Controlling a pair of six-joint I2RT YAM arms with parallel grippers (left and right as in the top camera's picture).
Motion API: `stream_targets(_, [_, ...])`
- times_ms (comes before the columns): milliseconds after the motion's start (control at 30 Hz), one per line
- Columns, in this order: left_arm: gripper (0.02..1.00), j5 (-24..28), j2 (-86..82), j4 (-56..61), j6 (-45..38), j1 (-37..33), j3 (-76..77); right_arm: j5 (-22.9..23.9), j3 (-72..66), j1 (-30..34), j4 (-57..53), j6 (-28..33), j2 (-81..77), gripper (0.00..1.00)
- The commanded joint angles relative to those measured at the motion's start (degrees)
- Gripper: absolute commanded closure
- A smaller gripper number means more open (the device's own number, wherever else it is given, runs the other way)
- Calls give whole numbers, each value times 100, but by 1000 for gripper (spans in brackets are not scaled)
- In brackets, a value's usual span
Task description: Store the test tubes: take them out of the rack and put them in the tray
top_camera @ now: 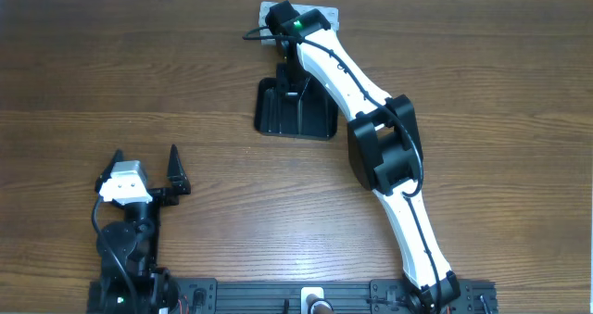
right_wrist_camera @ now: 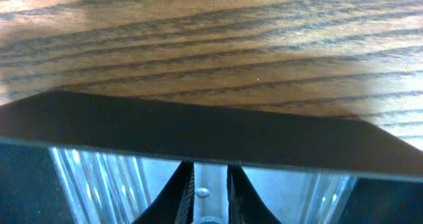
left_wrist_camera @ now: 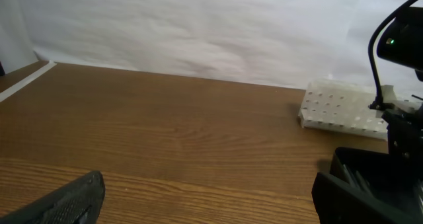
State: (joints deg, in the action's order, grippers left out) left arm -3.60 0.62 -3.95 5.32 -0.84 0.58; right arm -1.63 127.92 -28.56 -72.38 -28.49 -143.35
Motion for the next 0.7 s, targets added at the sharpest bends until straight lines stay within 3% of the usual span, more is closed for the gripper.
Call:
stream_targets(33, [20, 35, -28, 0, -105, -35, -24, -28, -22, -26, 44, -42, -138, 871])
stream_targets(533, [20, 37, -31, 0, -105, -35, -24, -26, -22, -26, 87, -42, -138, 803])
stream_targets(700, [18, 37, -28, 0, -107, -35, -24, -24, -22, -26, 103, -42, -138, 689])
